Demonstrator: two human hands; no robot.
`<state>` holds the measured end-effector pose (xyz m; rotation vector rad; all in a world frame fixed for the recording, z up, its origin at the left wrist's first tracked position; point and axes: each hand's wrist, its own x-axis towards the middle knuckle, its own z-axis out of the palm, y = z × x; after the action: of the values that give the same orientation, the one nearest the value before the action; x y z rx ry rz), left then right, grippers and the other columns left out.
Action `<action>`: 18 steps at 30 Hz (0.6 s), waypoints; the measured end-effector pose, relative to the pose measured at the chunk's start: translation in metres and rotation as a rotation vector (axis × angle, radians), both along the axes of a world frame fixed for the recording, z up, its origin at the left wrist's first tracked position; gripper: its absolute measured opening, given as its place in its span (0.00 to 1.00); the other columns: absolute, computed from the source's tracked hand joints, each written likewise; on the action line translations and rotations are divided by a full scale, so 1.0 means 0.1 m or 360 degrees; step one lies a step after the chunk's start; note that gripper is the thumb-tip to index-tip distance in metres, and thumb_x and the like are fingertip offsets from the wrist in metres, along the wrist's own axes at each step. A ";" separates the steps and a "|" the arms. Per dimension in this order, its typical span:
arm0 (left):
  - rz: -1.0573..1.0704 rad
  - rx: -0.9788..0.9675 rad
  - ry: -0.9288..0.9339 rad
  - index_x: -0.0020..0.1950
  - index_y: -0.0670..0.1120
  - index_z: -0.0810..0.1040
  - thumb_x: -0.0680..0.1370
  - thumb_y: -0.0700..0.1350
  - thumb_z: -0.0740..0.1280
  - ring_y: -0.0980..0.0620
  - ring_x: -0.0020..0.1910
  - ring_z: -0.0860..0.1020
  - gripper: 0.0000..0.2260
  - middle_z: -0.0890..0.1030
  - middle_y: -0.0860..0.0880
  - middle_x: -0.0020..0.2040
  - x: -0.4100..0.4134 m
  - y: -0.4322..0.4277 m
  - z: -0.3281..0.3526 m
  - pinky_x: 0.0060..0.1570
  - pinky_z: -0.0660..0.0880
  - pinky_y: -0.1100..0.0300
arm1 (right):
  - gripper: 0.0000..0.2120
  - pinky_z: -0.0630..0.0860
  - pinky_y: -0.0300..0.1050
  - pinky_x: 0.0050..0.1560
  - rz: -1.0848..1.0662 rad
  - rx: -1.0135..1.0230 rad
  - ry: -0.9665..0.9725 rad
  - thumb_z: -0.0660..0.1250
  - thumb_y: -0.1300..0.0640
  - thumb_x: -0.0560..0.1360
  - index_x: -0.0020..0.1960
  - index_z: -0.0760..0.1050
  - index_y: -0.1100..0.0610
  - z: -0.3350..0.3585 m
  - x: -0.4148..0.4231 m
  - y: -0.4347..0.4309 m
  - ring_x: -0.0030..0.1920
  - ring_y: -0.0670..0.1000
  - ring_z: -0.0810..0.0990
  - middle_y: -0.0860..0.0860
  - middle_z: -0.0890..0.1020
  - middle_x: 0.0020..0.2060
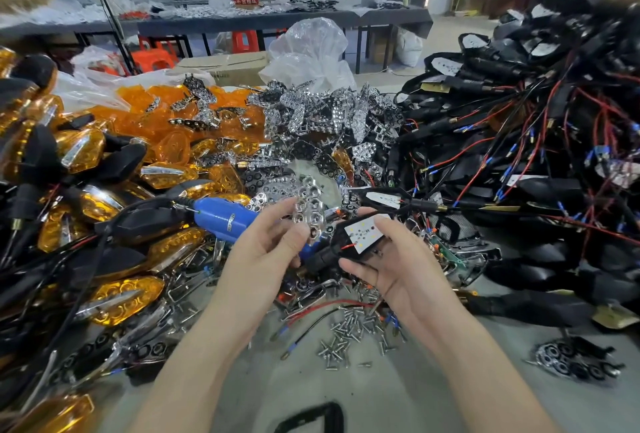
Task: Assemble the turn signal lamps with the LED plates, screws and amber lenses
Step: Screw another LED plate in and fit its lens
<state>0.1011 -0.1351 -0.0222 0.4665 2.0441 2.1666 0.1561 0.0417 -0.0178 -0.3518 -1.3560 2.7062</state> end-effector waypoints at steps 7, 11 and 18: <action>-0.0125 0.0080 0.0058 0.55 0.62 0.82 0.76 0.46 0.67 0.50 0.51 0.82 0.12 0.83 0.55 0.49 0.02 -0.02 -0.02 0.54 0.79 0.55 | 0.12 0.84 0.52 0.42 0.0026 0.0057 0.0107 0.59 0.57 0.85 0.60 0.81 0.56 0.00 0.05 -0.01 0.52 0.59 0.85 0.63 0.83 0.60; -0.0201 0.0044 0.0132 0.52 0.54 0.81 0.77 0.44 0.67 0.44 0.54 0.81 0.07 0.83 0.43 0.54 0.04 -0.06 0.02 0.57 0.77 0.55 | 0.12 0.84 0.53 0.44 0.0034 0.0075 0.0183 0.60 0.57 0.84 0.59 0.82 0.54 -0.02 0.06 0.01 0.54 0.59 0.86 0.61 0.83 0.61; -0.0427 -0.0145 0.0294 0.47 0.53 0.82 0.78 0.46 0.68 0.55 0.51 0.81 0.04 0.84 0.51 0.48 0.14 -0.10 0.15 0.54 0.75 0.66 | 0.13 0.84 0.55 0.48 0.0093 0.0165 0.0314 0.64 0.55 0.82 0.63 0.81 0.53 -0.04 0.07 0.03 0.58 0.60 0.85 0.59 0.83 0.62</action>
<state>0.1149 -0.1448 -0.0068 0.9015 2.0205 1.9290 0.1627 0.0448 -0.0214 -0.0358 -1.4623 2.6194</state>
